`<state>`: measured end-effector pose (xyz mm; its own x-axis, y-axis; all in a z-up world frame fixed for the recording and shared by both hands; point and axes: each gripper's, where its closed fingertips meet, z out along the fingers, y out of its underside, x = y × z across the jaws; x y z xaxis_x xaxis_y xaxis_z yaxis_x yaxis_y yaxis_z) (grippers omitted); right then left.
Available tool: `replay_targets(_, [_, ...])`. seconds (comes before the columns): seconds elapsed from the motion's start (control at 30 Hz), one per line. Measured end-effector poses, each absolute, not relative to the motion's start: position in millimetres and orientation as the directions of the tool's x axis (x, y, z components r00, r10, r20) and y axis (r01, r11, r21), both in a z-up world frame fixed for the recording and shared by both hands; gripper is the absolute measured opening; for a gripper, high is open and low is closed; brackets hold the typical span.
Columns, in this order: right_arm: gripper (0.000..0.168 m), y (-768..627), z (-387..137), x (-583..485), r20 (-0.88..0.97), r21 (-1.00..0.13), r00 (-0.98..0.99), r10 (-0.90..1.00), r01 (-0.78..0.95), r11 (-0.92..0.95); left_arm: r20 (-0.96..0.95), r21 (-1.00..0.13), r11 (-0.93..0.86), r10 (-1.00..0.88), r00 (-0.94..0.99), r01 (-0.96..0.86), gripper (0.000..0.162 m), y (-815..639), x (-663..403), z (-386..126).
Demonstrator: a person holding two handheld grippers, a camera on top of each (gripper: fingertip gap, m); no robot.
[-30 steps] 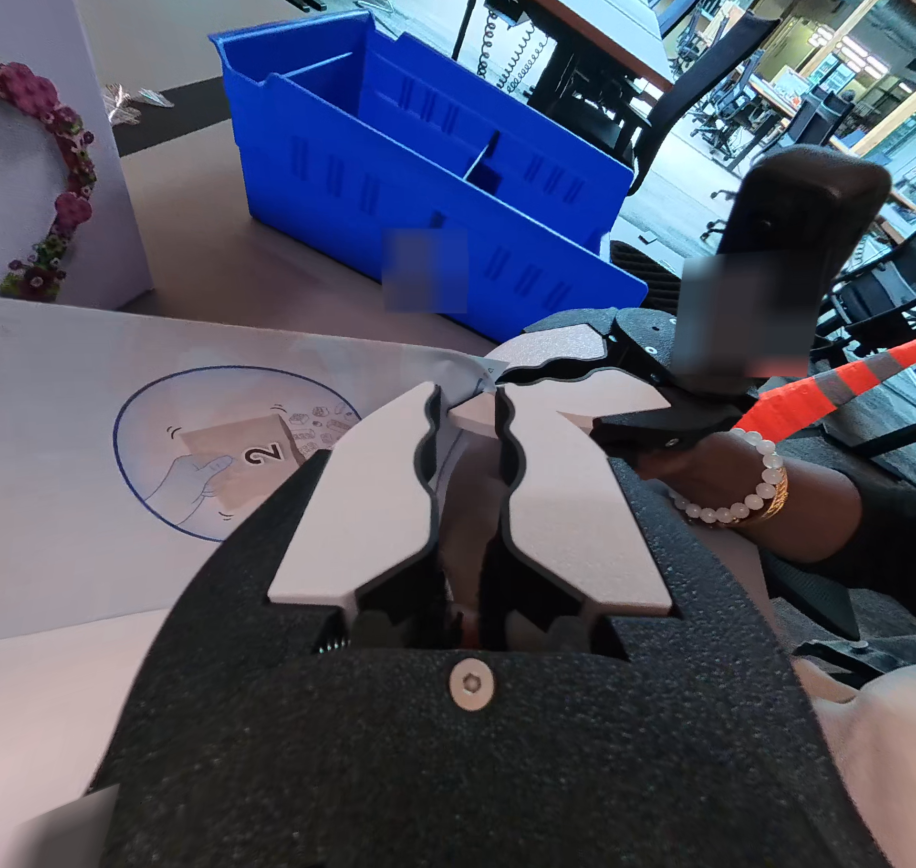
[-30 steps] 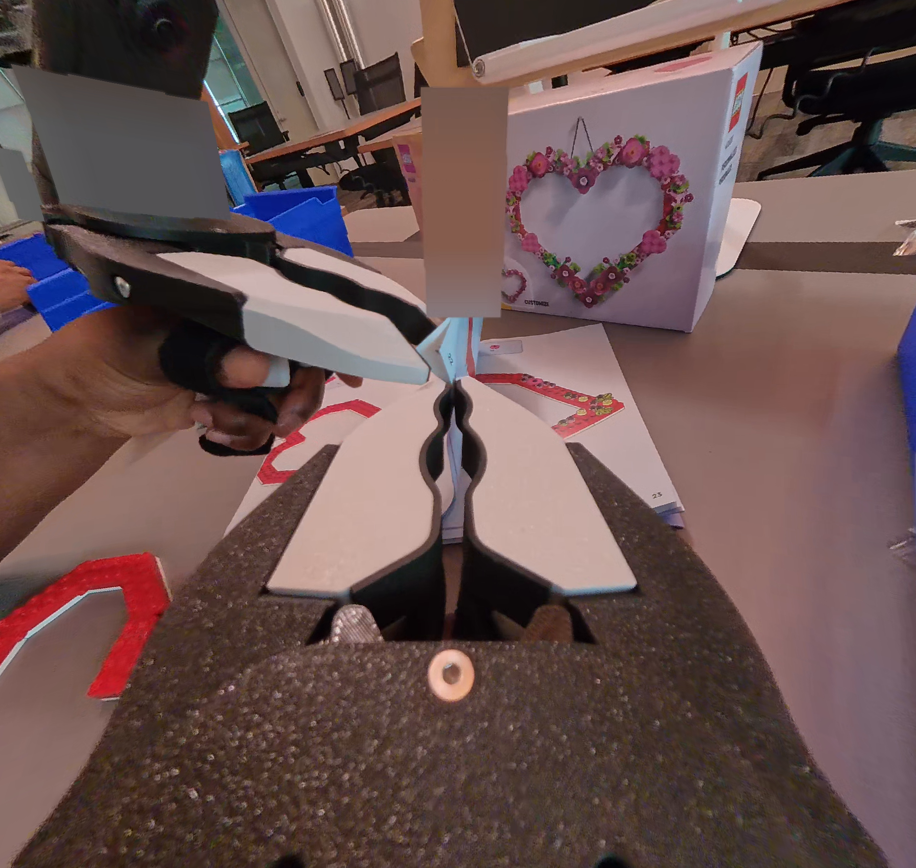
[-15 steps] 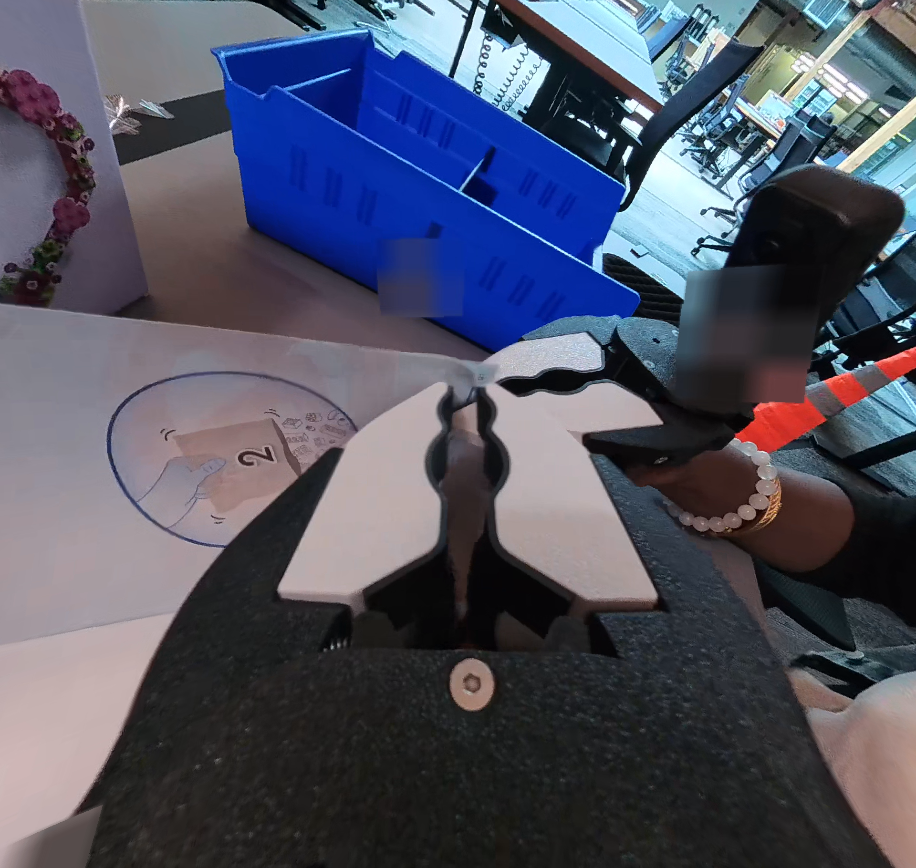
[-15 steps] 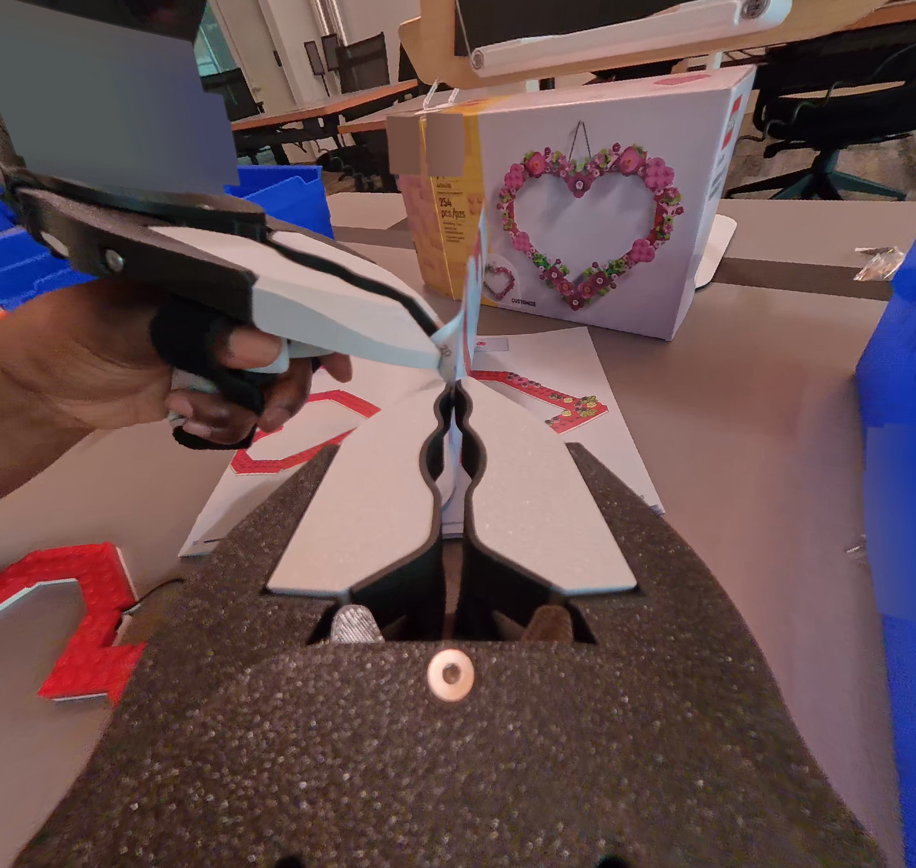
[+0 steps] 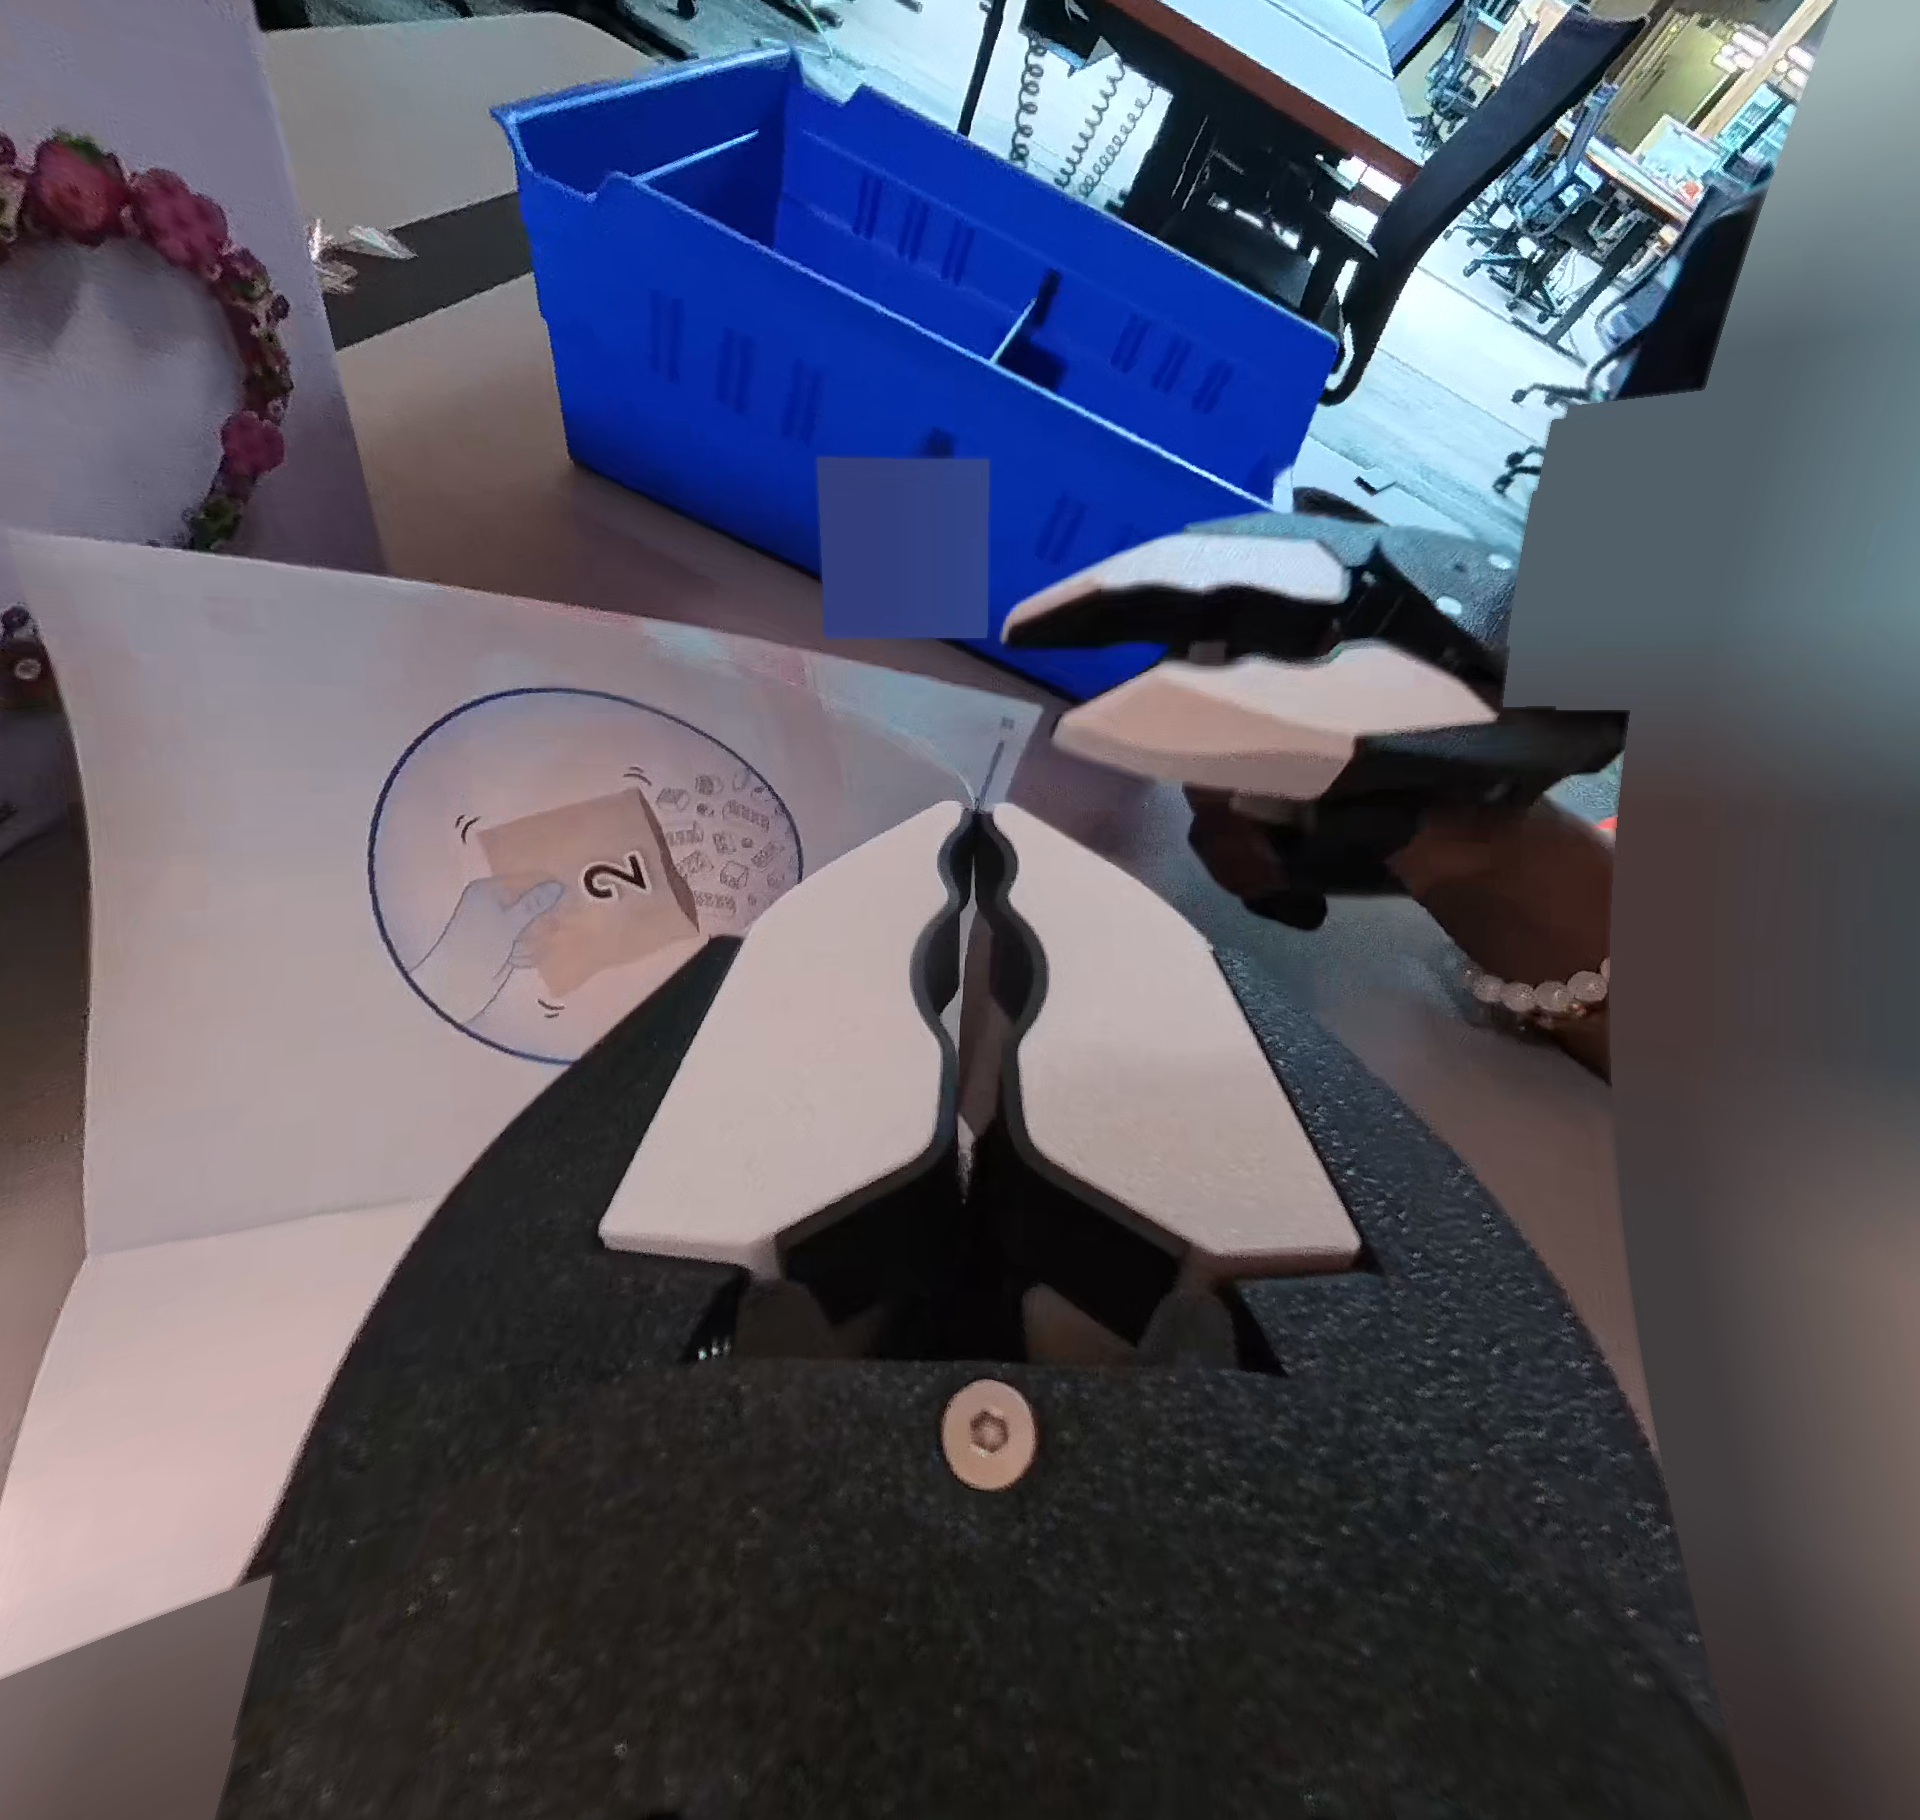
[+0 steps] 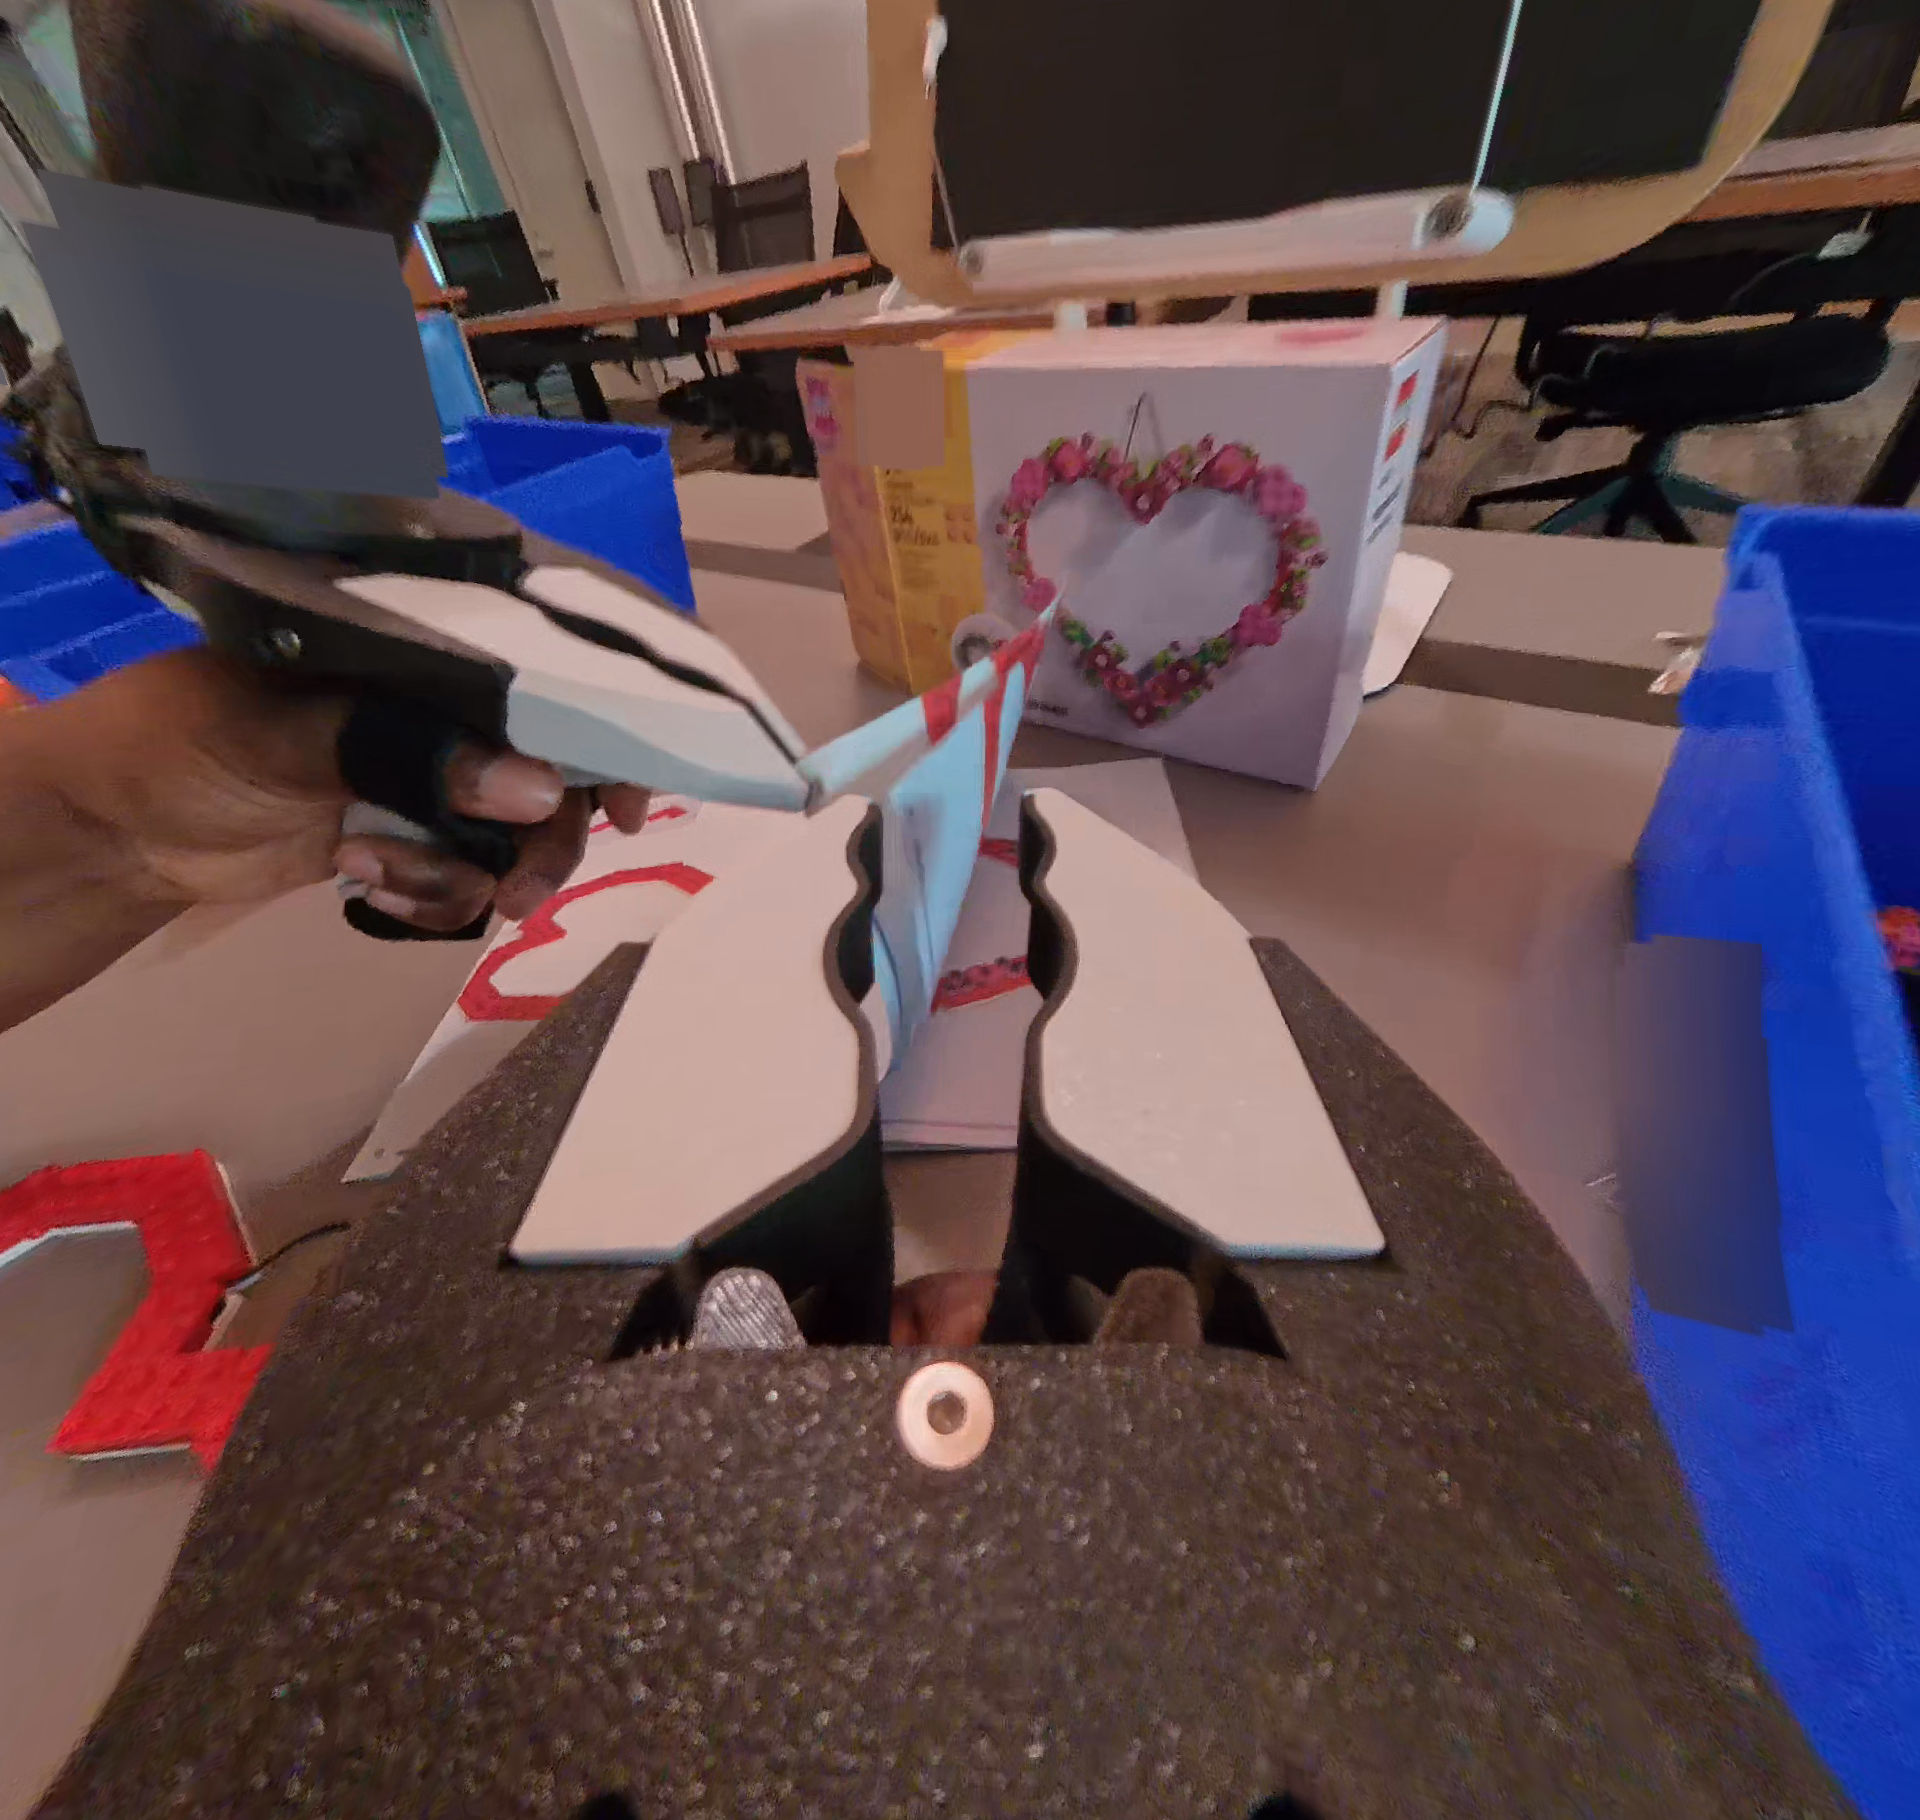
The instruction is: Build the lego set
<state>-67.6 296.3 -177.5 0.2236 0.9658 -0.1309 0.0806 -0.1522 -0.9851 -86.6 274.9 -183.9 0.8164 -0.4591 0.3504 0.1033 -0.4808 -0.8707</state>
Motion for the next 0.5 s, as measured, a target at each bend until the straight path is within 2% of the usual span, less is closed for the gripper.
replay_targets(0.2, [0.023,289,-182,-71,-0.045,-0.987,0.211,0.976,0.139,-0.076,0.370,-0.860,-0.498,-0.461,0.807,0.110,0.000,267,-84,-190])
replay_targets(0.3, [0.021,292,-173,-67,0.007,-0.995,0.238,0.971,0.096,-0.016,0.402,-0.858,-0.486,-0.430,0.808,0.168,0.000,252,-91,-187])
replay_targets(0.37, [0.020,276,-175,-69,0.017,-0.992,0.127,0.992,0.122,0.001,0.446,-0.848,-0.472,-0.391,0.805,0.241,0.000,236,-101,-184])
replay_targets(0.43, [0.027,251,-194,-74,0.003,-0.971,-0.031,1.000,0.238,0.010,0.479,-0.841,-0.445,-0.348,0.806,0.308,0.000,218,-111,-179])
replay_targets(0.5, [0.030,239,-214,-78,0.050,-0.938,-0.096,0.994,0.337,0.079,0.492,-0.839,-0.417,-0.306,0.815,0.350,0.000,198,-118,-177])
